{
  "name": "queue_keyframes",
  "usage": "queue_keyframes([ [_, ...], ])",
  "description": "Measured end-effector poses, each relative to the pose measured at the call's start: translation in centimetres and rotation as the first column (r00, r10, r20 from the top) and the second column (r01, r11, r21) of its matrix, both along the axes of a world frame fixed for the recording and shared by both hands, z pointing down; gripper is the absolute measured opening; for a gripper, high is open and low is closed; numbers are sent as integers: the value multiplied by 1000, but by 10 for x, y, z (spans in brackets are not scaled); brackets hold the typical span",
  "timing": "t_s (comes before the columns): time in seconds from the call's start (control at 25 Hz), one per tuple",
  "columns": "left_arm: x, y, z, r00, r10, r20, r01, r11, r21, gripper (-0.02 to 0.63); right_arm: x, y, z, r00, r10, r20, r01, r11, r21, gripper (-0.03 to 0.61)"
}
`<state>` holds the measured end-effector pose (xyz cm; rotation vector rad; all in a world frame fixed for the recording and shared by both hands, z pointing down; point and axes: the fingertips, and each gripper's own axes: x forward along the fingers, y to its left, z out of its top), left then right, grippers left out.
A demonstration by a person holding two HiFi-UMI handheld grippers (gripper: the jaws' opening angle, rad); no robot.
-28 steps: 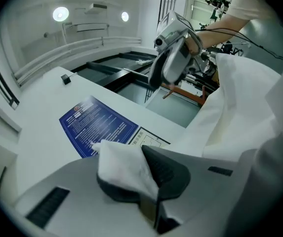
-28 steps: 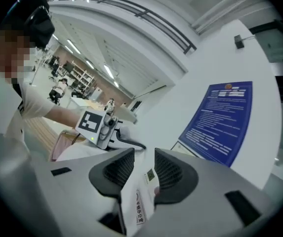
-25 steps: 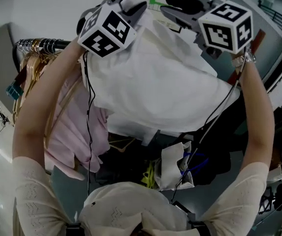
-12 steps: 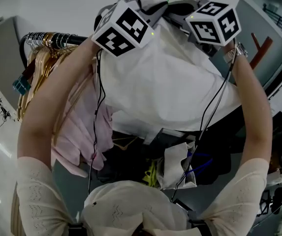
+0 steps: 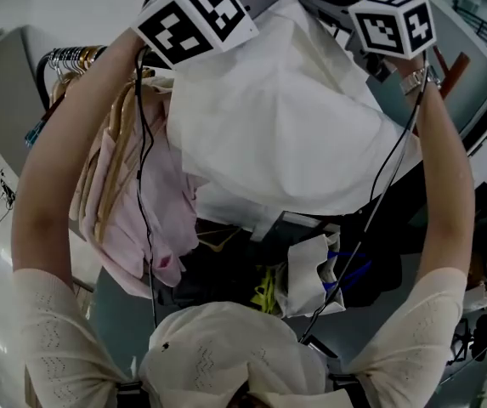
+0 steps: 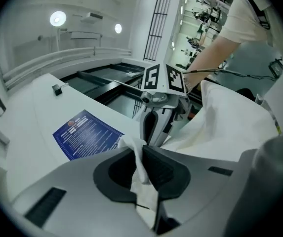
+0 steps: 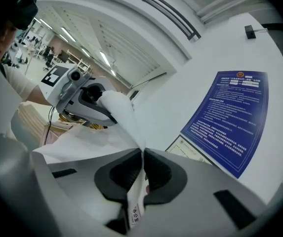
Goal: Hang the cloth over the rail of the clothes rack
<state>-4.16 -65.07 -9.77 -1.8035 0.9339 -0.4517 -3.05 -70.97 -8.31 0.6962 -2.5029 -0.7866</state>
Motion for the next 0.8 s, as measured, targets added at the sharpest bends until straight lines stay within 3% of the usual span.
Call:
queue_keyframes([
  [0.12,-19,6,13,995,-84,56,86,996,-34,18,-3,0,-1,1000,4,1,-4,1000,-3,31],
  [0.28,-55,22,29,992,-123,-15,122,991,-63,18,0,-3,-7,999,26,40,-26,1000,-3,32],
  [0.44,-63,58,42,990,-10,-141,-6,993,-114,18,-14,-2,2,999,6,35,-5,999,-38,32],
  [0.52,-58,68,50,971,48,-233,-93,978,-188,18,-20,-7,13,1000,8,10,-7,997,-76,32],
  [0.6,-53,68,63,954,50,-295,-129,959,-252,18,-24,-11,24,1000,14,2,-14,993,-114,32],
  [0.68,-51,62,76,956,16,-294,-96,961,-261,18,-23,-15,34,1000,29,-2,-29,990,-139,35],
  [0.8,-50,56,87,970,-43,-240,-8,978,-207,18,-14,-17,35,998,58,25,-54,988,-142,82],
])
